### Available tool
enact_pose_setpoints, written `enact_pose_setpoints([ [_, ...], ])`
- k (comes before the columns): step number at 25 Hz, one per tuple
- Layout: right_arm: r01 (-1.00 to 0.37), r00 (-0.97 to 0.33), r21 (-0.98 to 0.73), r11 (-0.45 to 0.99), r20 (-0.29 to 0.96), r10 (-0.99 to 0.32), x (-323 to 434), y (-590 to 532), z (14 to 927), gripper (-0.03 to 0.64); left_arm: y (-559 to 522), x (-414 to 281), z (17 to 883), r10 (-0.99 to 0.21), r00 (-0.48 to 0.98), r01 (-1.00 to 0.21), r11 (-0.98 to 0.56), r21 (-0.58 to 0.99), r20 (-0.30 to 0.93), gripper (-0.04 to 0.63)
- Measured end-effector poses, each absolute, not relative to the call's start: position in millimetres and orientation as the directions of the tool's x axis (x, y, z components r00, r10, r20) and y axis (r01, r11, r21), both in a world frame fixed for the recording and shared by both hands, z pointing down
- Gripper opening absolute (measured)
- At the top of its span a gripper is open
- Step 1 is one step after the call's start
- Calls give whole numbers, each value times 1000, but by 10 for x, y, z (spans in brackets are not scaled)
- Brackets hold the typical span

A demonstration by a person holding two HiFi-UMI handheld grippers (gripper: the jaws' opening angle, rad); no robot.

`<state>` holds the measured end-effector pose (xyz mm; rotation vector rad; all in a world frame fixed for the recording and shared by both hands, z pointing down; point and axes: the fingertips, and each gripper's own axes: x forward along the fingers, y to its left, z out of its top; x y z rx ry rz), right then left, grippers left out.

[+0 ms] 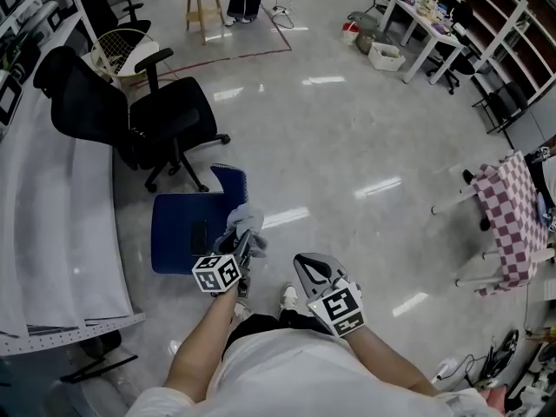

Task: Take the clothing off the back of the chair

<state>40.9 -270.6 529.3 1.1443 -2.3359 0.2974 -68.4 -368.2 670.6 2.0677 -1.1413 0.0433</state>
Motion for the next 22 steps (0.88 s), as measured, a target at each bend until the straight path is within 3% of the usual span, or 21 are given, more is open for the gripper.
enact_pose_setpoints([
  [4, -768, -534, 19, 640, 531, -657, 234, -2707, 5294, 17, -3597, -733, 6516, -698, 642, -695, -357, 624, 316, 54],
  [14, -723, -597, -4, 691, 507, -622, -217, -2723, 5267, 17, -3253, -887, 5613, -732, 678, -551, -442, 708, 71, 49],
  [22, -703, -613, -21, 711, 525, -591, -628, -2474, 5327, 17, -3011, -1208, 5278, -748, 663, -466, -447, 764, -32, 49],
])
